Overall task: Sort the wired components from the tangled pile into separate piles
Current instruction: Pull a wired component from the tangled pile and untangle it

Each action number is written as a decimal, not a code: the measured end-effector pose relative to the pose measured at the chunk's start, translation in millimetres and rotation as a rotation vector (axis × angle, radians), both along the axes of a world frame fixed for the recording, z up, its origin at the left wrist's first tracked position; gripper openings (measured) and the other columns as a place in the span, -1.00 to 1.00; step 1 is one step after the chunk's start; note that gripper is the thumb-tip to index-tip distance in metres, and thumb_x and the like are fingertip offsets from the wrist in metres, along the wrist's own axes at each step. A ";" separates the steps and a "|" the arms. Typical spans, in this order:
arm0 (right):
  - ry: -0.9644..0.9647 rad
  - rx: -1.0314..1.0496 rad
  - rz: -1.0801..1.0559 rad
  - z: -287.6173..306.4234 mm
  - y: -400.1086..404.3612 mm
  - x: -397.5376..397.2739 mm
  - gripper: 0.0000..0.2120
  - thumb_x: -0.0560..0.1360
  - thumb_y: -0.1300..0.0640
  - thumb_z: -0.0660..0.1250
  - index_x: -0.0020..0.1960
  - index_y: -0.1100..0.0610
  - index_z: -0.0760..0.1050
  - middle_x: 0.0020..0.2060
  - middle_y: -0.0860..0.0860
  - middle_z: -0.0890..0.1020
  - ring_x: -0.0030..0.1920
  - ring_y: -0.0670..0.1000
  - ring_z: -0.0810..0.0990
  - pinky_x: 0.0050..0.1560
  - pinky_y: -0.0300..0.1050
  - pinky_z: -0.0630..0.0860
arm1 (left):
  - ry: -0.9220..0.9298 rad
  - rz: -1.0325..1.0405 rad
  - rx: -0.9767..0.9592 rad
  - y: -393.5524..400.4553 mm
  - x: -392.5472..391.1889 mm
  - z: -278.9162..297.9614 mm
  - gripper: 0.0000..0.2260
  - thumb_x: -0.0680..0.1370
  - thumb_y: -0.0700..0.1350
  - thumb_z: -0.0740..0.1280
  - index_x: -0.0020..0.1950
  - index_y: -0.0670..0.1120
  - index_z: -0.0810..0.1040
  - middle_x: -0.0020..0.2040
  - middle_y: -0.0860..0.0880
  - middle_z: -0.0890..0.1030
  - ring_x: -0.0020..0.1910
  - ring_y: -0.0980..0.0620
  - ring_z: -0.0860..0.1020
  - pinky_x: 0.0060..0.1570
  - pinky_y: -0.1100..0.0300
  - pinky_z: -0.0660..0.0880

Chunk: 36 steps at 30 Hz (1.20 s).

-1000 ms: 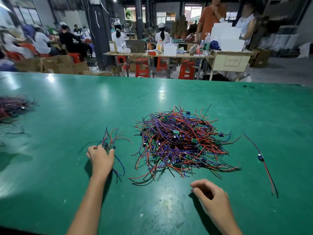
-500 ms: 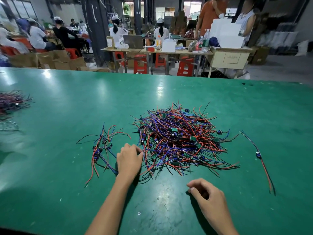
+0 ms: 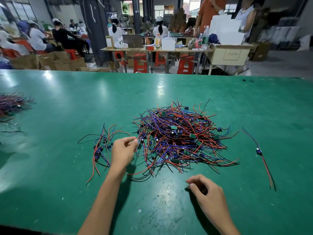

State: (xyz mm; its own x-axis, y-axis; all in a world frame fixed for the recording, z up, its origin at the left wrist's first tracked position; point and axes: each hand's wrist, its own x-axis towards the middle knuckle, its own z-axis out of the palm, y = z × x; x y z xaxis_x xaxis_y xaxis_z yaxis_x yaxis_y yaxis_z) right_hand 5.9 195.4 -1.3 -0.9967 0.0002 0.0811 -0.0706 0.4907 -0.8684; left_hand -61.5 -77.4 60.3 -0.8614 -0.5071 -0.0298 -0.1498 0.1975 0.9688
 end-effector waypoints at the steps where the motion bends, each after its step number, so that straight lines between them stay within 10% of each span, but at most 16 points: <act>1: -0.024 -0.026 0.012 3.1 -3.2 -0.7 -0.73 0.52 0.23 0.45 -0.16 -0.15 0.68 -0.25 -0.20 0.71 -0.19 -0.18 0.66 -0.15 -0.32 0.48 | 0.049 -0.022 0.097 2.5 2.6 5.9 -0.84 0.59 -0.26 0.38 0.15 -0.24 0.66 -0.27 -0.03 0.66 -0.34 0.11 0.57 -0.16 0.22 0.58; 5: -0.085 -0.298 0.112 28.5 -26.1 -9.9 -0.81 0.61 0.17 0.36 0.04 -0.08 0.68 -0.20 -0.06 0.75 -0.26 -0.15 0.64 -0.26 -0.31 0.50 | 0.211 -0.188 0.208 23.5 17.9 27.1 -0.87 0.58 -0.24 0.40 0.08 -0.11 0.70 -0.30 0.07 0.65 -0.39 0.20 0.57 -0.28 0.41 0.52; 15: -0.078 -0.783 0.042 80.8 -52.5 -60.2 -0.82 0.67 0.05 0.27 0.12 0.09 0.62 -0.09 0.06 0.76 -0.37 -0.11 0.60 -0.36 -0.31 0.52 | 0.398 -0.381 -0.442 66.4 40.3 8.8 -0.79 0.45 -0.31 0.53 0.00 -0.04 0.76 -0.13 0.01 0.67 -0.14 0.14 0.63 -0.07 0.32 0.52; 29: -0.122 -0.886 0.178 64.8 -29.0 -56.4 -0.82 0.70 0.01 0.11 0.14 0.12 0.37 0.17 0.03 0.71 -0.22 -0.09 0.60 -0.22 -0.27 0.49 | 0.206 -0.464 -0.122 82.1 36.5 -7.5 -0.81 0.46 -0.26 0.54 -0.10 0.04 0.73 -0.25 0.07 0.72 -0.32 0.18 0.59 -0.21 0.31 0.52; 36: -0.022 -0.598 0.036 48.4 -14.0 -60.2 -0.81 0.68 0.03 0.21 0.24 0.01 0.52 0.04 -0.11 0.75 -0.17 -0.14 0.65 -0.16 -0.29 0.51 | 0.217 -0.335 0.122 76.3 34.4 -16.9 -0.83 0.46 -0.32 0.52 -0.09 -0.05 0.74 -0.29 -0.03 0.71 -0.35 0.12 0.60 -0.33 0.25 0.59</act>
